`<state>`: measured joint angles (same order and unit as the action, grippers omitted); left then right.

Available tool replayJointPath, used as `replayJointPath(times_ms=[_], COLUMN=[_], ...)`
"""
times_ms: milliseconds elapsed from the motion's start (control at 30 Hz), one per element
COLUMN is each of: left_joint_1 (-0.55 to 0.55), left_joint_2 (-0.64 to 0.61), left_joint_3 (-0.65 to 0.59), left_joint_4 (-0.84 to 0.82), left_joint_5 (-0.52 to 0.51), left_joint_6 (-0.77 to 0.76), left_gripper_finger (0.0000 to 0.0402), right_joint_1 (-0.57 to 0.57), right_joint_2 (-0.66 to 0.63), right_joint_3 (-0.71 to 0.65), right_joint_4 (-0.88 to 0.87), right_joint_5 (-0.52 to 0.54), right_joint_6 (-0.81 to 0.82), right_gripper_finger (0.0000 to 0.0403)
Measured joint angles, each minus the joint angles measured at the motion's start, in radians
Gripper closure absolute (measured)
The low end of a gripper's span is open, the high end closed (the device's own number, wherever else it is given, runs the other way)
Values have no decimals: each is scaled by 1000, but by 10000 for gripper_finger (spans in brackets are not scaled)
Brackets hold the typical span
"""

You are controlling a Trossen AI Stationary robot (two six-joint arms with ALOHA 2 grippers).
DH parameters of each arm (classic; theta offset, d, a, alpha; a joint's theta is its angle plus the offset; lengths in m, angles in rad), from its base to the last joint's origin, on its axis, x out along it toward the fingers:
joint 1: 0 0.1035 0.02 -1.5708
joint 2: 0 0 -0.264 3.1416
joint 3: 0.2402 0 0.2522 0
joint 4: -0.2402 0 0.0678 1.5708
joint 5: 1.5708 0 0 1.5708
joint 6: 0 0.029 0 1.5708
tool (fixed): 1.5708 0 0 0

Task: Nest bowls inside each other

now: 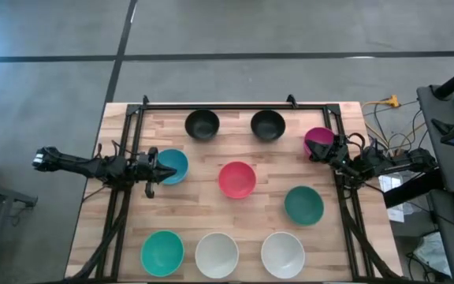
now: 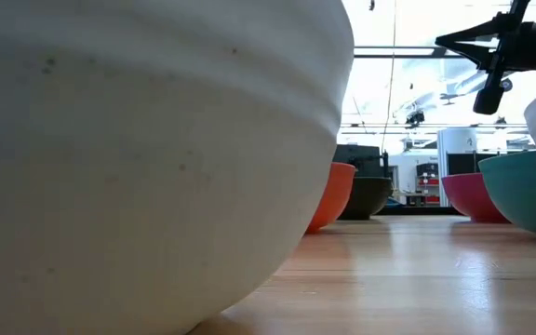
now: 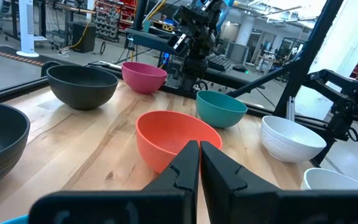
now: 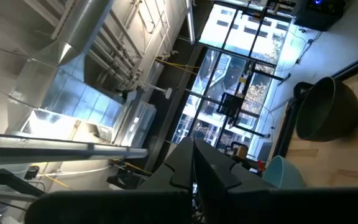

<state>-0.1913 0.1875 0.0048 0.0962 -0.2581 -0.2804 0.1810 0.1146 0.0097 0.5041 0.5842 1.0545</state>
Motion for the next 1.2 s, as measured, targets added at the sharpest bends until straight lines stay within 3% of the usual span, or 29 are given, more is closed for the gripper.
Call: replayJointPath(times_ms=[1200], left_joint_1=[0], left_joint_2=[0], left_joint_3=[0], left_joint_4=[0], left_joint_5=[0], left_joint_6=[0], left_gripper_finger=[402], right_joint_1=[0], right_joint_2=[0], right_joint_3=[0], right_joint_4=[0], right_joint_5=[0], right_joint_6=[-37], right_gripper_finger=[394])
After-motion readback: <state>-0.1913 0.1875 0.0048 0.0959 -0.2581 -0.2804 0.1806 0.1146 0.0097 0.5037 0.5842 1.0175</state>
